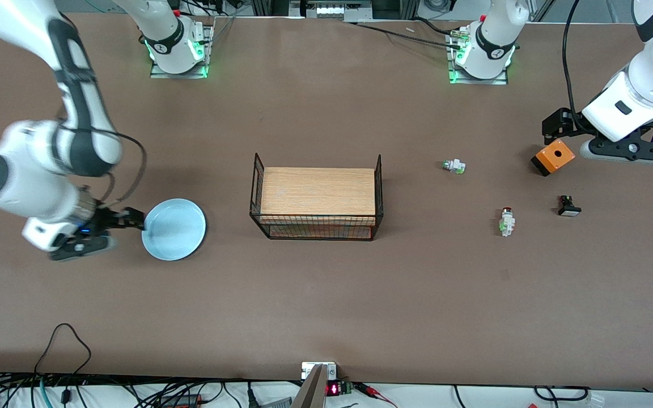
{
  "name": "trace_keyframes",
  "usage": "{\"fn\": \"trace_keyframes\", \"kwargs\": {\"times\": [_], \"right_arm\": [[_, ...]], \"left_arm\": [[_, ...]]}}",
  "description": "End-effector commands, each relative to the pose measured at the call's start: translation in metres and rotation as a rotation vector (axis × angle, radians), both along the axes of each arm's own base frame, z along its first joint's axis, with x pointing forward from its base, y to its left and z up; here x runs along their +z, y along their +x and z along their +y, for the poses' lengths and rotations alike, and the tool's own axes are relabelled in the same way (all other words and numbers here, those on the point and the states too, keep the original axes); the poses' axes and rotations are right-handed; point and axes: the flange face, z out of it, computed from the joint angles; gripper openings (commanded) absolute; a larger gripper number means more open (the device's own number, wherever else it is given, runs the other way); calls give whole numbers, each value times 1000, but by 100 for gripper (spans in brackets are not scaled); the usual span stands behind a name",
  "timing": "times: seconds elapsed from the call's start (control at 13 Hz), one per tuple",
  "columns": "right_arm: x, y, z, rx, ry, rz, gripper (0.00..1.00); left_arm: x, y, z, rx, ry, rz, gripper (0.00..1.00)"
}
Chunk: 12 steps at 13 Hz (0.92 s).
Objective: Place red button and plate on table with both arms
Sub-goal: 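Open the right gripper and withdraw it from the plate rim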
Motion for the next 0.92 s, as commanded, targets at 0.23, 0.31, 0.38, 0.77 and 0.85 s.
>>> {"fn": "trace_keyframes", "kwargs": {"times": [0.23, 0.31, 0.38, 0.77, 0.85], "right_arm": [[157, -11, 40, -64, -149, 75, 100], [169, -18, 41, -68, -145, 72, 100], [179, -27, 40, -73, -144, 90, 100], [222, -49, 42, -102, -119, 41, 100], [227, -52, 43, -99, -114, 35, 100]], "left_arm": [[5, -4, 0, 7, 0, -2, 100], [5, -4, -1, 6, 0, -2, 100], [5, -4, -1, 6, 0, -2, 100], [5, -4, -1, 4, -1, -5, 100], [5, -4, -1, 4, -1, -5, 100]]}}
